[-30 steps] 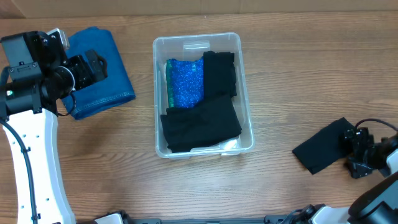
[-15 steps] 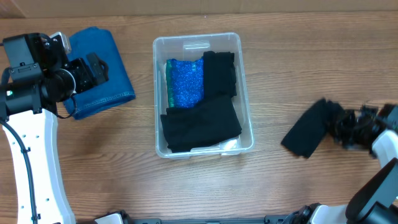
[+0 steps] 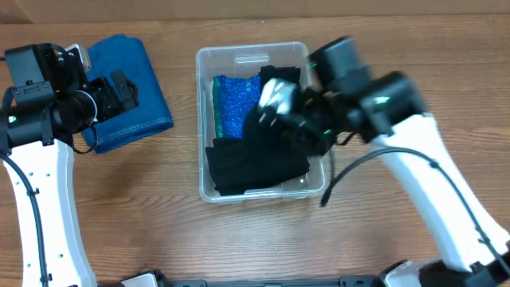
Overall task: Pack container
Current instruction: 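Place the second black cloth into the bin with the right gripper, then grasp the folded blue denim cloth with the left gripper and lift it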
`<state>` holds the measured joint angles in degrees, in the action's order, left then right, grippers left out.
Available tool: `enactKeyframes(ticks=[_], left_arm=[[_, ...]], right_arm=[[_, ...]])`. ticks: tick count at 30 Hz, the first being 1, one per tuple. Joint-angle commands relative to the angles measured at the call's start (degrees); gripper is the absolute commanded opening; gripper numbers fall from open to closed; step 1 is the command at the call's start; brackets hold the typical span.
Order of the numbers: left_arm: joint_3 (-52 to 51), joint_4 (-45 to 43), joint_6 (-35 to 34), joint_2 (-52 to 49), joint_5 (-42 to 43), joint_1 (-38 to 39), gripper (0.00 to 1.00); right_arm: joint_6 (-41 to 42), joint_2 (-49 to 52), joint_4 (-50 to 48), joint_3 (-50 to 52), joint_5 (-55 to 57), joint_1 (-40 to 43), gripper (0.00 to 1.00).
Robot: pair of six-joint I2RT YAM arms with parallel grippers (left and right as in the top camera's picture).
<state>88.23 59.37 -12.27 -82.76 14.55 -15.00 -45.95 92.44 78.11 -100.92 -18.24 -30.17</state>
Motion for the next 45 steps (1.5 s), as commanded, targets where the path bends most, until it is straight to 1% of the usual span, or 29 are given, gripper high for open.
enactKeyframes(ticks=[1,4,8,10,14,15,17,18,19,20,21,22,23,24,25,26,28,29,30,31,32,33,36,39,43,44,45], left_arm=[[1.16,0.00,0.07,0.55,-0.15,0.02,1.00],[1.16,0.02,0.11,0.55,-0.15,0.02,1.00],[1.16,0.02,0.35,0.55,-0.15,0.02,1.00],[1.16,0.00,0.35,0.55,-0.13,0.02,1.00],[1.16,0.02,0.48,0.55,-0.13,0.02,1.00],[1.16,0.04,0.48,0.55,-0.11,0.02,1.00],[1.16,0.31,0.48,0.55,-0.11,0.02,1.00],[1.16,0.42,0.48,0.55,-0.11,0.02,1.00],[1.16,0.42,0.48,0.55,-0.11,0.02,1.00],[1.16,0.42,0.48,0.55,-0.13,0.02,1.00],[1.16,0.42,0.48,0.55,-0.11,0.02,1.00],[1.16,0.42,0.48,0.55,-0.11,0.02,1.00],[1.16,0.42,0.50,0.55,-0.13,0.02,1.00],[1.16,0.42,0.52,0.55,-0.13,0.02,1.00],[1.16,0.39,0.63,0.55,-0.13,0.02,1.00],[1.16,0.39,0.72,0.55,-0.13,0.02,1.00],[1.16,0.37,0.72,0.55,-0.15,0.02,1.00],[1.16,0.37,0.72,0.55,-0.15,0.02,1.00],[1.16,0.39,0.70,0.55,-0.15,0.02,1.00],[1.16,0.37,0.72,0.55,-0.15,0.02,1.00],[1.16,0.39,0.72,0.55,-0.15,0.02,1.00],[1.16,0.37,0.70,0.55,-0.15,0.02,1.00],[1.16,0.39,0.72,0.55,-0.13,0.02,1.00],[1.16,0.39,0.72,0.55,-0.15,0.02,1.00],[1.16,0.39,0.70,0.55,-0.13,0.02,1.00],[1.16,0.42,0.70,0.55,-0.13,0.02,1.00],[1.16,0.44,0.70,0.55,-0.13,0.02,1.00]], right_arm=[[-7.26,5.09,1.18,-0.61,3.13,-4.74,0.04],[-7.41,9.88,2.38,-0.61,3.19,-7.41,0.04],[-7.43,13.11,2.64,0.50,2.27,-7.69,0.04],[-7.45,13.57,1.92,3.56,1.68,-7.69,0.04],[-7.48,14.01,-2.67,9.99,1.73,-7.69,0.04],[-7.43,14.01,-4.46,10.99,1.90,-7.69,0.07],[-3.21,14.01,-9.57,11.34,5.16,-7.67,1.00],[4.68,13.97,-14.84,10.45,14.60,-7.69,1.00],[10.80,13.94,-17.40,8.96,21.31,-7.69,1.00],[15.50,13.64,-18.56,7.26,25.33,-7.67,1.00],[18.58,13.16,-19.19,6.21,27.43,-7.65,1.00],[23.32,11.78,-20.24,5.18,29.35,-7.63,1.00],[26.69,10.16,-20.50,5.09,29.07,-7.65,1.00],[29.35,8.70,-19.23,5.09,28.02,-7.65,1.00],[30.40,7.48,-16.48,5.09,24.28,-7.65,1.00],[31.10,6.97,-14.32,5.09,19.54,-7.67,1.00],[31.04,6.99,-9.11,5.51,5.42,-7.69,1.00],[31.01,6.99,-8.11,5.86,1.05,-7.69,1.00],[31.04,6.99,-7.26,6.10,-2.93,-7.69,0.77],[31.08,6.99,-6.78,6.10,-4.37,-7.69,0.26],[31.98,6.99,-6.62,6.10,-4.59,-7.69,0.04],[33.20,7.10,-6.80,6.10,-4.37,-7.69,0.04],[33.18,8.74,-8.57,6.91,-4.37,-7.69,0.04],[34.23,13.16,-12.02,10.01,-6.19,-7.69,0.04],[34.53,21.64,-23.80,13.09,-6.25,-7.61,0.04],[37.18,25.62,-28.13,13.11,-5.60,-7.45,0.04],[39.45,27.87,-30.23,13.11,-5.38,-7.28,0.04]])
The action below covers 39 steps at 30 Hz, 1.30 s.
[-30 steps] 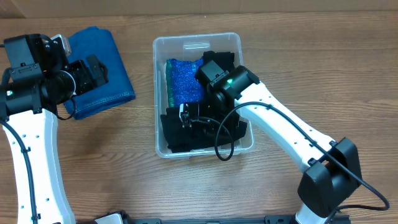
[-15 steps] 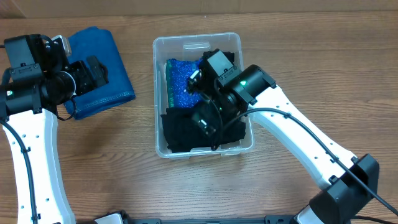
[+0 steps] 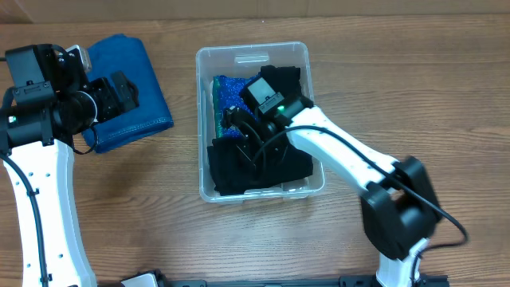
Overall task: Pack container
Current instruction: 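Grasp the folded blue denim cloth with the left gripper and lift it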
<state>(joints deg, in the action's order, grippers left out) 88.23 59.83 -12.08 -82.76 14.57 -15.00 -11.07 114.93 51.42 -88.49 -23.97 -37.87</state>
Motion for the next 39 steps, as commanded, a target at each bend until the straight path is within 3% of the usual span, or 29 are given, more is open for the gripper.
enactKeyframes(ticks=[1,3,7,10,14,15,16,18,19,20,24,26,27,29,30,35,39], left_arm=[[1.16,-0.02,0.50,0.55,-0.15,0.02,1.00],[1.16,-0.04,0.52,0.55,-0.15,0.02,1.00],[1.16,-0.02,0.52,0.55,-0.15,0.02,1.00],[1.16,0.63,0.52,0.55,-0.15,0.02,1.00],[1.16,1.25,0.52,0.55,-0.17,0.02,1.00],[1.16,1.25,0.52,0.55,-0.17,0.02,1.00],[1.16,1.25,0.52,0.55,-0.17,0.02,1.00],[1.16,1.29,0.52,0.55,-0.20,0.02,1.00],[1.16,1.36,0.52,0.55,-0.37,0.02,1.00],[1.16,1.73,0.52,0.55,-1.77,0.02,1.00],[1.16,2.73,0.46,0.55,-4.24,-0.02,1.00],[1.20,1.95,-0.59,0.55,-5.33,-1.44,1.00],[2.27,0.52,-1.27,0.44,-1.81,-4.52,1.00],[9.77,1.18,-1.57,-2.97,10.23,-13.42,1.00],[14.03,1.90,-1.88,-5.73,11.61,-15.26,1.00],[37.27,9.99,-0.81,-28.35,7.10,-15.58,1.00],[38.29,10.21,-0.26,-39.93,-2.78,-15.63,1.00]], right_arm=[[6.97,7.80,-5.22,0.68,0.33,0.50,0.04],[9.44,12.39,-5.05,0.68,0.33,0.48,0.06],[9.44,12.24,-4.55,0.20,0.33,0.55,0.04],[9.46,8.68,0.81,-3.69,2.69,1.16,0.04],[9.68,-4.31,9.33,-15.78,9.55,6.12,0.04],[10.34,-6.99,9.68,-17.29,10.40,7.85,0.09],[12.17,-10.75,9.86,-18.58,11.56,11.06,0.20],[13.66,-15.17,10.51,-18.75,11.54,16.85,0.29],[14.75,-17.16,12.02,-18.75,11.54,21.64,0.42],[16.61,-18.10,13.64,-18.75,12.00,26.95,0.99],[19.47,-16.57,21.18,-18.58,11.93,46.66,1.00],[20.15,-15.69,22.60,-18.10,11.80,50.64,1.00],[20.13,-15.47,23.12,-17.53,11.08,52.02,1.00],[20.11,-15.41,23.04,-16.81,10.82,52.35,1.00],[20.11,-15.30,22.97,-16.81,10.82,52.00,1.00],[19.63,-15.04,23.28,-16.02,11.17,49.99,1.00],[19.61,-14.93,22.49,-13.20,11.52,49.96,1.00]])
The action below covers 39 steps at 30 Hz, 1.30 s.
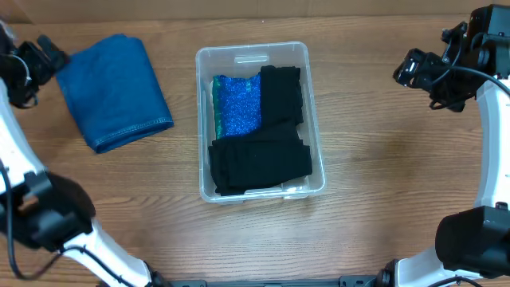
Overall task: Pack container
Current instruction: 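Grasp the folded blue denim cloth with the left gripper and lift it, then lay the denim cloth over the bin contents and press it flat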
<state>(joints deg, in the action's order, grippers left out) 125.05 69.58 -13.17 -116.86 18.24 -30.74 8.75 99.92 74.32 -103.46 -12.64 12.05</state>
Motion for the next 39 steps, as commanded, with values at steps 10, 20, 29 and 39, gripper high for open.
enactKeyframes(ticks=[10,20,29,39], left_arm=[[1.44,-7.58,2.69,-24.98,-6.27,-0.42,1.00],[1.42,-10.88,5.44,-30.80,19.19,-0.15,0.97],[1.44,-9.97,8.24,-30.67,22.27,0.02,0.30],[1.60,0.15,11.89,-4.22,22.18,5.60,0.04]], right_arm=[[-2.99,0.09,-1.81,4.85,0.22,0.07,1.00],[-2.99,0.09,-1.88,4.85,0.20,0.04,1.00],[-2.99,0.09,-1.75,4.85,-0.50,0.04,1.00],[-3.21,0.09,-1.44,4.85,-0.46,0.04,1.00]])
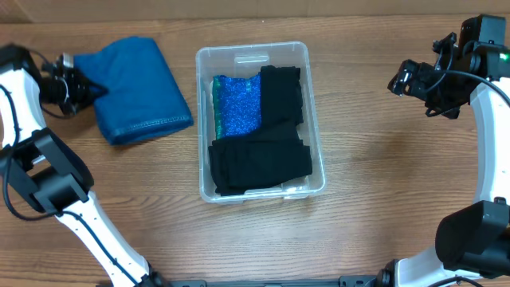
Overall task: Pack container
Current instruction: 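Lay the denim cloth over the bin contents and press it flat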
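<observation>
A clear plastic container (252, 53) stands mid-table. It holds a sparkly blue cloth (237, 105), a black cloth (280, 94) beside it and a folded black garment (259, 163) at the near end. A folded blue towel (143, 92) lies on the table left of the container. My left gripper (80, 84) sits at the towel's left edge and looks shut on it. Far off to the right, my right gripper (402, 80) hangs above the table, apparently open and empty.
The wooden table (374, 183) runs on all sides of the container. A narrow strip of wood separates the towel's right edge from the container's left wall. The white arm links come down both side edges of the view.
The blue towel now lies further right, nearer the container, with my left gripper at its left edge. The right gripper has hardly moved. The container's contents are unchanged.
First my right gripper was over the container among the black cloths, the left over the towel. Then the right was down inside the container. Later both arms stood back at the table's sides. Now the left is on the towel, which lies closer to the container.
</observation>
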`<state>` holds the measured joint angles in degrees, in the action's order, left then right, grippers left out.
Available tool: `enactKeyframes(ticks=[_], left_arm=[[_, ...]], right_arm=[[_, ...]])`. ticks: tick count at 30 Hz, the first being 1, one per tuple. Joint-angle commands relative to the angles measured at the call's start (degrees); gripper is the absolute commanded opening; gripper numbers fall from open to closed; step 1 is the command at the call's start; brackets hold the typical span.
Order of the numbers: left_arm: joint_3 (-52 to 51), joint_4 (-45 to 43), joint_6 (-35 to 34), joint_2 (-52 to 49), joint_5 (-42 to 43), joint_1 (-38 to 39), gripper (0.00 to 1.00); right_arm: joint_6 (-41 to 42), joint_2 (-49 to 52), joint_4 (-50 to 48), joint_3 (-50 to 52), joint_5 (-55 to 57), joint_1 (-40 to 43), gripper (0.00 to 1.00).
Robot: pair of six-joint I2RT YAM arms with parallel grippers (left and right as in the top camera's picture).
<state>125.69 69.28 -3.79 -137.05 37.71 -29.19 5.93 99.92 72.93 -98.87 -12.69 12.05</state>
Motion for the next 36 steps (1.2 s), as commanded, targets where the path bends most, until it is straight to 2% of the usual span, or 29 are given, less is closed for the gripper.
enactKeyframes(ticks=[1,5,7,11,13,16,21,25,29,32,33,35,36], left_arm=[[0.96,0.26,2.45,20.13,1.49,5.53,0.04],[0.96,-0.55,-1.68,37.38,-4.50,16.61,0.04],[0.96,-0.76,-6.23,43.32,-8.33,25.16,0.04],[0.70,-2.25,-18.69,45.62,-19.19,43.56,0.04],[-0.87,-4.35,-22.47,45.55,-23.56,50.16,0.04],[-7.78,-11.91,-26.01,45.46,-24.85,57.77,0.04],[-26.60,-24.83,-31.26,45.44,-25.16,59.60,0.04],[-35.67,-25.99,-32.17,45.44,-29.11,59.56,0.04],[-37.57,-23.76,-29.09,45.44,-37.16,59.36,0.12],[-37.55,-21.68,-25.20,45.46,-43.39,57.05,0.28],[-37.40,-20.85,-23.08,45.46,-48.28,55.65,0.41],[-36.74,-20.06,-18.62,45.48,-56.50,53.05,0.77],[-36.04,-20.17,-15.04,45.48,-59.01,51.76,1.00]], right_arm=[[-0.39,0.09,0.04,0.26,-0.42,0.04,1.00],[-0.37,0.09,0.07,0.26,-0.42,0.04,1.00],[-0.35,0.09,0.11,0.26,-0.42,0.04,1.00],[-0.35,0.09,0.11,0.26,-0.44,0.07,1.00],[-0.35,0.09,0.26,0.26,-0.42,0.07,1.00],[-0.33,0.09,0.50,0.26,-0.44,0.07,1.00],[-0.35,0.09,0.74,0.26,-0.42,0.07,1.00],[-0.35,0.09,0.74,0.26,-0.42,0.07,1.00],[-0.35,0.09,0.90,0.26,-0.39,0.07,1.00],[-0.35,0.09,0.94,0.26,-0.42,0.07,1.00],[-0.35,0.09,0.94,0.26,-0.39,0.07,1.00],[-0.35,0.09,0.92,0.26,-0.42,0.07,1.00],[-0.35,0.09,0.94,0.26,-0.39,0.07,1.00]])
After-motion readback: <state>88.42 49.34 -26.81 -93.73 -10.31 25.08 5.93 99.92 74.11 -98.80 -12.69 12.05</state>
